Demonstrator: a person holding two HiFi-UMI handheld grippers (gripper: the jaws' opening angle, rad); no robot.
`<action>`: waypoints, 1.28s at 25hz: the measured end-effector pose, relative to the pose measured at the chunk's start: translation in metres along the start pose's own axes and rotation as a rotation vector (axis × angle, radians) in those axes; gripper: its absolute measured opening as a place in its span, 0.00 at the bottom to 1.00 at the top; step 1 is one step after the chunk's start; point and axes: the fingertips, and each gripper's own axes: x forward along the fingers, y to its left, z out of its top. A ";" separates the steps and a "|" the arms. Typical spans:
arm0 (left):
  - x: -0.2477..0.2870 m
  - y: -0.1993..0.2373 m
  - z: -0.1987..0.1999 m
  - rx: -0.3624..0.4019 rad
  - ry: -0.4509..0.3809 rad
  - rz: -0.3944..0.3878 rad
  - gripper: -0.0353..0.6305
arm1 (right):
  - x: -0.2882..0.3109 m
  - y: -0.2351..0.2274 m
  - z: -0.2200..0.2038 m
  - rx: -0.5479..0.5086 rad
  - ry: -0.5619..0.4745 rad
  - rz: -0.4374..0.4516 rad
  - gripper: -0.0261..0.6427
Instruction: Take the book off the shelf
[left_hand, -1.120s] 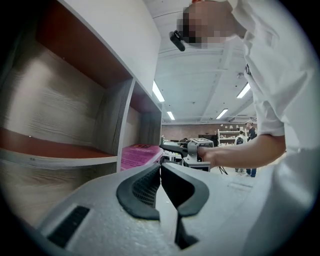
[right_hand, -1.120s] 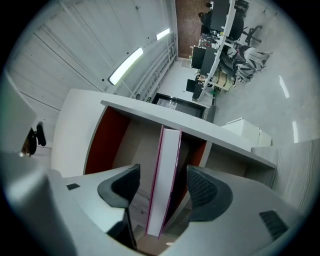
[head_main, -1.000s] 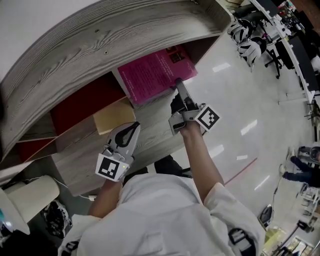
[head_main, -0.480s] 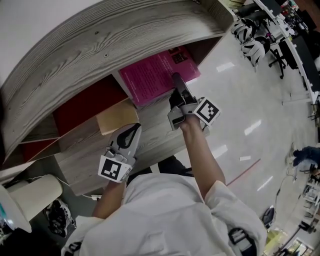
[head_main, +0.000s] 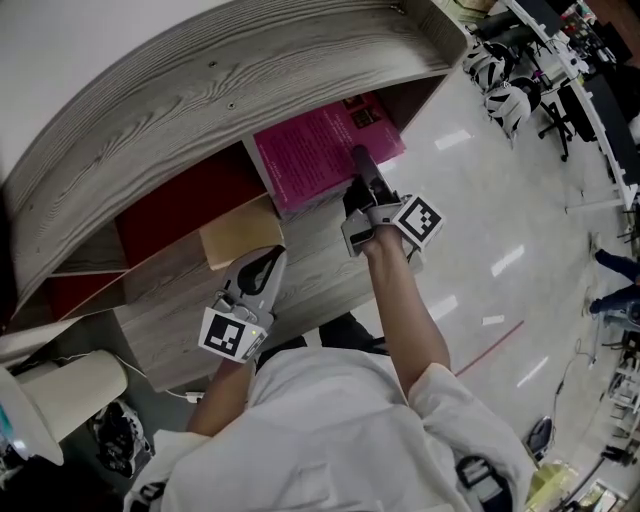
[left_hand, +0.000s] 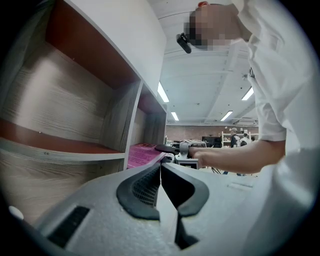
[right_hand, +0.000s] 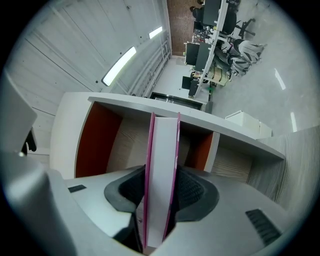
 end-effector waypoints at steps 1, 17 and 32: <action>-0.002 0.000 0.001 0.001 0.000 -0.002 0.08 | -0.001 0.000 0.000 0.002 -0.004 -0.003 0.28; -0.028 -0.001 0.025 0.019 -0.063 -0.069 0.08 | -0.045 0.064 0.007 -0.222 -0.076 0.047 0.27; -0.057 0.003 0.057 0.072 -0.090 -0.176 0.08 | -0.109 0.137 -0.006 -0.686 -0.182 -0.058 0.27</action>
